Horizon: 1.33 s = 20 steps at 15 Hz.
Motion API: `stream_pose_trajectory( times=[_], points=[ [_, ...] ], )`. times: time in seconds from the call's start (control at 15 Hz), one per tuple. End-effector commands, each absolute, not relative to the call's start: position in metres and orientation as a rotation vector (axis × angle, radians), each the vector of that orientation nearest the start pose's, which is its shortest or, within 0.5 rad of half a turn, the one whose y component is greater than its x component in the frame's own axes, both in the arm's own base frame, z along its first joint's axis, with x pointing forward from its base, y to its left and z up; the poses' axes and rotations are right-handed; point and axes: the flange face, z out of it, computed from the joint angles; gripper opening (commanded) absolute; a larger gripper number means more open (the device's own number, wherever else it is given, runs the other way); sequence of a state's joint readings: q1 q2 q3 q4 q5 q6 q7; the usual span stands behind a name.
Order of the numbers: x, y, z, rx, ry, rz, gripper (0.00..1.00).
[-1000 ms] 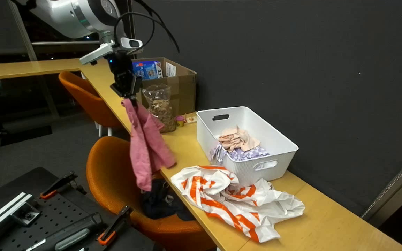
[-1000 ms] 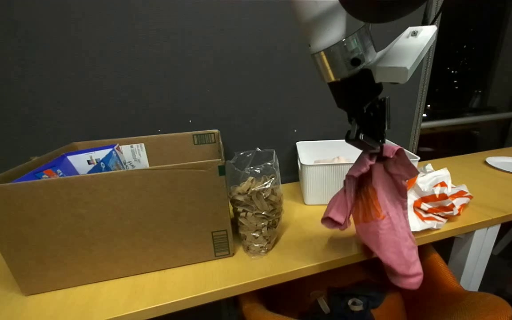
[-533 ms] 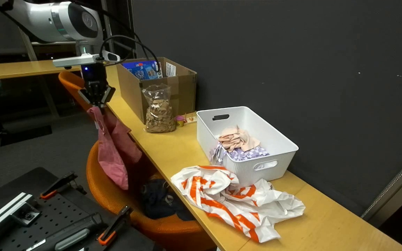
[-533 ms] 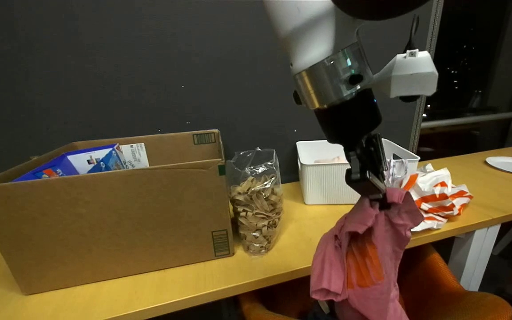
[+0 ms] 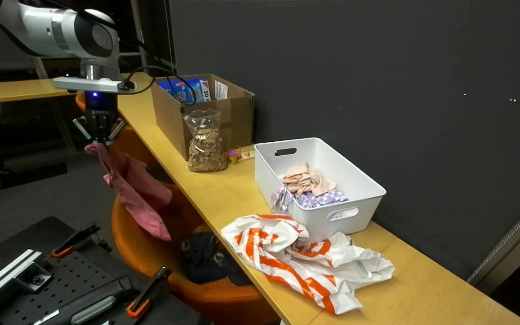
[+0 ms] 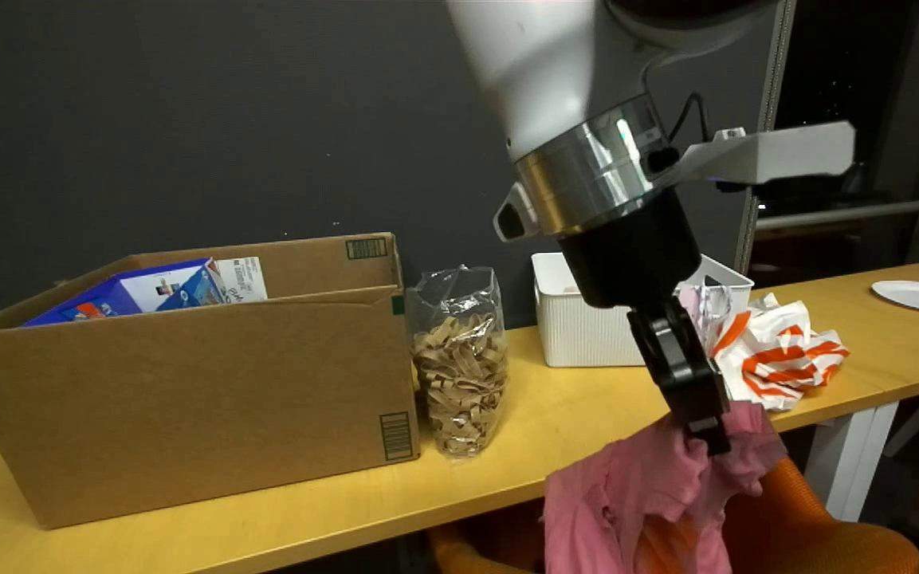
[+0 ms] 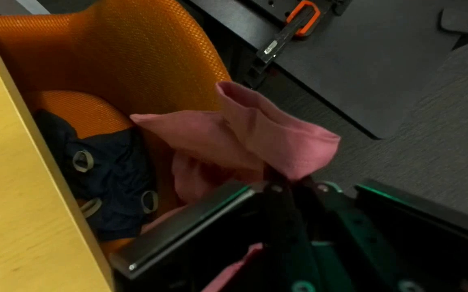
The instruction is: Take the clothing out of the basket
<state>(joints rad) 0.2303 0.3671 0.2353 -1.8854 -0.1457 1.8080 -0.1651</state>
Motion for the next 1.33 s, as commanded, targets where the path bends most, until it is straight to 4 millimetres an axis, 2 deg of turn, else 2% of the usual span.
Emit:
stream_pose_trajectory(
  times=[0.0,0.13,0.2,0.27,0.4,0.6,0.73,0.87,1.07,1.27],
  points=[
    [0.498,0.253,0.274,-2.864,-1.262,0.690,0.02],
    [0.487,0.260,0.266,-2.817,-1.347,0.697,0.02],
    [0.484,0.262,0.262,-2.803,-1.363,0.703,0.32],
    [0.482,0.263,0.260,-2.794,-1.373,0.704,0.34],
    [0.482,0.265,0.259,-2.795,-1.367,0.699,0.48],
    [0.496,0.260,0.277,-2.842,-1.269,0.635,0.69],
    [0.509,0.248,0.295,-2.894,-1.190,0.582,0.83],
    [0.528,0.220,0.323,-2.991,-1.066,0.499,0.99],
    [0.561,0.145,0.359,-3.118,-0.894,0.350,1.00],
    [0.588,0.059,0.398,-3.196,-0.671,0.167,1.00]
  ],
)
